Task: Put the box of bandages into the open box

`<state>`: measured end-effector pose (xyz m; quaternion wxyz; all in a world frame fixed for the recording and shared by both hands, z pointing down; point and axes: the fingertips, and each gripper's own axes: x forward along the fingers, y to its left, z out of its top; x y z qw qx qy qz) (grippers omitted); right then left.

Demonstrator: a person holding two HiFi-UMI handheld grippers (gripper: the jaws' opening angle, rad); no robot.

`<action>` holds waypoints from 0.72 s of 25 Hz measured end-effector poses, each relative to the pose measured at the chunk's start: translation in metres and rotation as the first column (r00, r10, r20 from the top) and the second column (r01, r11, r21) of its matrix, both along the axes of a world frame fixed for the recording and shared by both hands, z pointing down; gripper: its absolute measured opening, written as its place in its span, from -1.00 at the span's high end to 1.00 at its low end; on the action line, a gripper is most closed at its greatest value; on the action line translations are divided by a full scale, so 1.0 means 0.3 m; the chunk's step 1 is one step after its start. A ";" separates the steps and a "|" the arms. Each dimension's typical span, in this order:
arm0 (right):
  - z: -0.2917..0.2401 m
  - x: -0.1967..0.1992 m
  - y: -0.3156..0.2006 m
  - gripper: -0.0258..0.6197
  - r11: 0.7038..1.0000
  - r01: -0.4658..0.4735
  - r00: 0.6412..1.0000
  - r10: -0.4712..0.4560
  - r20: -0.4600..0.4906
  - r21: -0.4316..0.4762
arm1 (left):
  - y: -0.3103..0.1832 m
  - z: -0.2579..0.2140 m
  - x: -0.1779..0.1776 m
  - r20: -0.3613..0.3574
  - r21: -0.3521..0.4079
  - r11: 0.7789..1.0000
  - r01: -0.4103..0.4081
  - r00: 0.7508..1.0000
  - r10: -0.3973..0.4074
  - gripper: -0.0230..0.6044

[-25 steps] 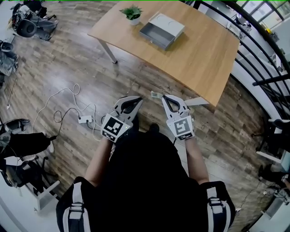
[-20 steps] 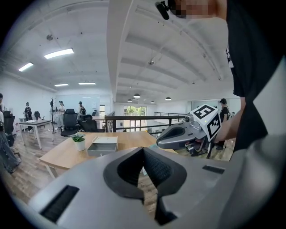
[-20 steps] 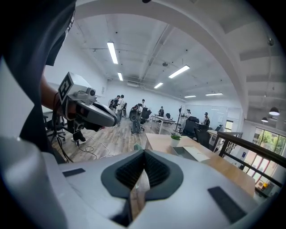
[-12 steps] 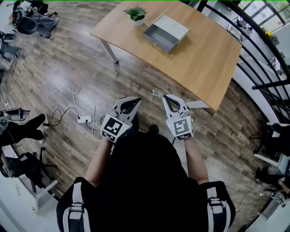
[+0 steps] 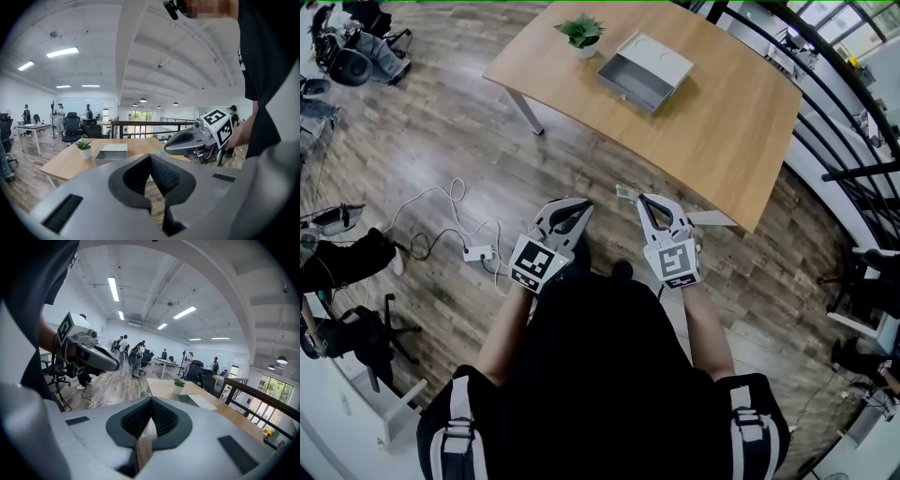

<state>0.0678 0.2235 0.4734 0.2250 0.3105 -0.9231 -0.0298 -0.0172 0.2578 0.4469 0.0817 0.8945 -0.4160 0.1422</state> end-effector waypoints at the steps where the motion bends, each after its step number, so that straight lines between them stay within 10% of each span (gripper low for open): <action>1: 0.002 -0.009 -0.009 0.84 1.000 -0.001 1.000 0.001 0.000 -0.001 | -0.010 0.002 -0.008 -0.002 -0.001 1.000 -0.002 1.000 0.002 0.85; 18: -0.009 -0.190 -0.190 0.84 1.000 -0.018 1.000 0.018 -0.014 0.022 | -0.190 0.007 -0.199 -0.008 0.006 1.000 -0.020 1.000 0.020 0.85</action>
